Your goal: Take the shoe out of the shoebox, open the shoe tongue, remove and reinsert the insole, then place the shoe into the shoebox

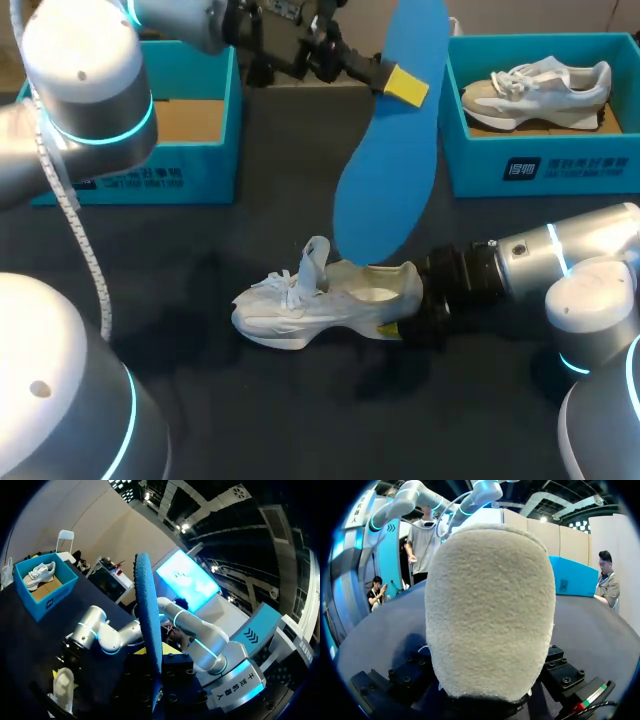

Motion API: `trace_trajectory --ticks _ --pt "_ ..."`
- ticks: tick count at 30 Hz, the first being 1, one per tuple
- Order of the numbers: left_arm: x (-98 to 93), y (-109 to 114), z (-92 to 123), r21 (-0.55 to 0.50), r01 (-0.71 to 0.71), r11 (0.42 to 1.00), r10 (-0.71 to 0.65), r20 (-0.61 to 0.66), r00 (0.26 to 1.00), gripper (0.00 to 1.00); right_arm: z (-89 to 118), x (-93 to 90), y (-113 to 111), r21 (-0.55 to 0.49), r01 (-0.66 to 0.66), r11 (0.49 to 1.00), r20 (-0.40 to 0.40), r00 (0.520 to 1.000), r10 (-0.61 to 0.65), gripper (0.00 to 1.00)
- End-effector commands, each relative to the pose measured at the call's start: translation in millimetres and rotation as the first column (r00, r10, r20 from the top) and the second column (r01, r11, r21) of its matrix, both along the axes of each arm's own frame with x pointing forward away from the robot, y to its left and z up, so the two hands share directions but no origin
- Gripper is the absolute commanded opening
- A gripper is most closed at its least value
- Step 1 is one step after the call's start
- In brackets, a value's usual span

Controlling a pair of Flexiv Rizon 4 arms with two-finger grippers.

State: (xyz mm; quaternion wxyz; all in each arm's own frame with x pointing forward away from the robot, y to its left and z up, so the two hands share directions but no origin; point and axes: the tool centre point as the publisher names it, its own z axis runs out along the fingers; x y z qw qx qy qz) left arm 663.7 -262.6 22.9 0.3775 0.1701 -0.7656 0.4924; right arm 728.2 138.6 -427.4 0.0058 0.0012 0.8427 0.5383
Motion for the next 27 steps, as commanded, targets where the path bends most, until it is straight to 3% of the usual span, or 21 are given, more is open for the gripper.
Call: trace_trajectory --ticks 1,10,22,27 --pt "-5.9 8 11 0.060 -0.019 0.998 0.019 -0.009 1.000 0.00 -6 2.4 4 -0.007 0.000 1.000 -0.002 1.000 0.000 0.00" --pt "-25.1 13 22 0.029 -0.098 0.995 0.099 -0.063 0.993 0.00 -6 2.4 4 -0.007 0.000 1.000 -0.002 1.000 0.000 0.00" --pt "-48.9 16 26 -0.012 -0.072 0.997 0.070 -0.122 0.990 0.00 -6 2.4 4 -0.007 0.000 1.000 -0.002 1.000 0.000 0.00" --pt "-50.7 16 26 -0.014 -0.087 0.996 0.084 -0.127 0.988 0.00 -6 2.4 4 -0.007 0.000 1.000 -0.002 1.000 0.000 0.00"
